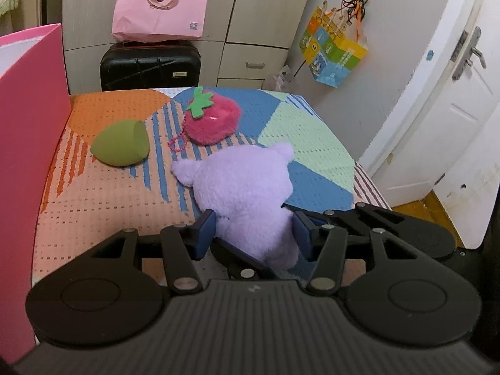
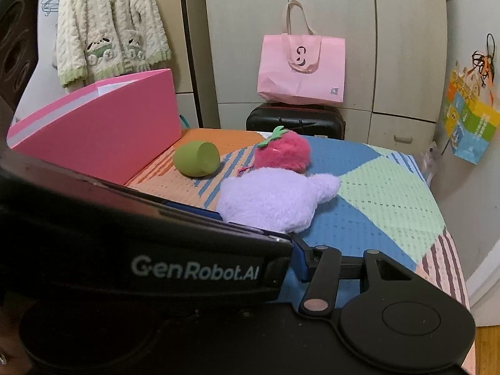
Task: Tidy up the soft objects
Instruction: 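Lift the purple plush bear with the left gripper and carry it over the box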
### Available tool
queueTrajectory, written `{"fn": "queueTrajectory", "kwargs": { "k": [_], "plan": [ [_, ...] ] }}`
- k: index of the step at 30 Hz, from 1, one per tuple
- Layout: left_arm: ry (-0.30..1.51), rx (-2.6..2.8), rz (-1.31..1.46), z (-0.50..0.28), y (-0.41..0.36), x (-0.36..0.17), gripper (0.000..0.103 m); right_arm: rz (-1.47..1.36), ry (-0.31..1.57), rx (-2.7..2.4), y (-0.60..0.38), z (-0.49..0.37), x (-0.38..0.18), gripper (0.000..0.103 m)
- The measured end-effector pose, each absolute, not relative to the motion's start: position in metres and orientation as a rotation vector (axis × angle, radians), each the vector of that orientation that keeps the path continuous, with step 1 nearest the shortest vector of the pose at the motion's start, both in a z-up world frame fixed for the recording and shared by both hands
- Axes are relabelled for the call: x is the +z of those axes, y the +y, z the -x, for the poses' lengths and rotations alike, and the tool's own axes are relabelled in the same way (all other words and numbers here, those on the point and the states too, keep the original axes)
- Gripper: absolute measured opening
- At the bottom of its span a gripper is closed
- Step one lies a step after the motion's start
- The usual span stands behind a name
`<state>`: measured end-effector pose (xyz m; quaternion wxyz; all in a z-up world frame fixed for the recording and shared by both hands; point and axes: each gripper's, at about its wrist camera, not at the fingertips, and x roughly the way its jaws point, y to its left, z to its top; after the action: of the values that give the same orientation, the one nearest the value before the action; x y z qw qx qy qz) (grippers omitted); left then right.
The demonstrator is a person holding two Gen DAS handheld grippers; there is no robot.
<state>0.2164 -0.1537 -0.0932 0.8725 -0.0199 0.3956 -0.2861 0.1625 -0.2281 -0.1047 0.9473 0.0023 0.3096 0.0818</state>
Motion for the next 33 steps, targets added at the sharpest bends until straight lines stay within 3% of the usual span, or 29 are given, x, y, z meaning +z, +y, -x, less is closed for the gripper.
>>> {"fn": "queueTrajectory", "kwargs": {
  "k": [33],
  "plan": [
    [0.759, -0.634, 0.016, -0.097, -0.086, -0.030, 0.048, 0.021, 0.578, 0.356, -0.187, -0.054, -0.047, 0.057]
  ]
}}
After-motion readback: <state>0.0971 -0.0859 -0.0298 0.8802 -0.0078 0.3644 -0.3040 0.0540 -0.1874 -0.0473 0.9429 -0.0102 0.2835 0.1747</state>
